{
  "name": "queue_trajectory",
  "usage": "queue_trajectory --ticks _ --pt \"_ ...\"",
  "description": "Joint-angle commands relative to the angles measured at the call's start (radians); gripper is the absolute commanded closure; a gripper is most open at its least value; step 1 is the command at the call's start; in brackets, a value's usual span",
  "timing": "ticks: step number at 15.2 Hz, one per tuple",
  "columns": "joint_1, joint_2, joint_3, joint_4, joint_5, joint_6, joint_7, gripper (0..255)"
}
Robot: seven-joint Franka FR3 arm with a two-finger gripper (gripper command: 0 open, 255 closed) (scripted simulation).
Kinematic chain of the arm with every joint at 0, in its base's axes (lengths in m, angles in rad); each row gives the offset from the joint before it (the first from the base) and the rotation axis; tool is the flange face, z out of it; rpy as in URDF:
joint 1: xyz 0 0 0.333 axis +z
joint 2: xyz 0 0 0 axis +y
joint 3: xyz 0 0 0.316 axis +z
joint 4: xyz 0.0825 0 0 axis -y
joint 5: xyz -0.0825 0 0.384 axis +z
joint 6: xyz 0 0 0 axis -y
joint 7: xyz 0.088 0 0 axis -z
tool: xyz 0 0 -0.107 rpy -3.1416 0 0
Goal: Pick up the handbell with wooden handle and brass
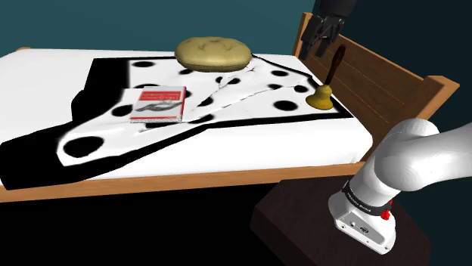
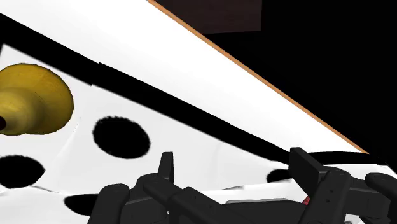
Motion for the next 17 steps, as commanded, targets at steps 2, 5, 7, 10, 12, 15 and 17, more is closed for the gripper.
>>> queue_trajectory --ticks 2,5,7,10,12,15,17 --pt "-0.009 -0.004 -0.02 -0.003 -0.014 0.006 -0.02 0" --pt "-0.034 -0.011 -0.081 -0.006 -0.055 0.024 -0.079 0" --pt "-0.05 -0.011 -0.123 -0.004 -0.082 0.038 -0.118 0" --pt "-0.072 -0.003 -0.186 0.006 -0.118 0.061 -0.177 0" --pt "-0.085 0.006 -0.229 0.017 -0.139 0.078 -0.216 0" --pt "-0.1 0.027 -0.294 0.041 -0.167 0.103 -0.275 0" --pt "-0.108 0.045 -0.339 0.061 -0.182 0.121 -0.314 0"
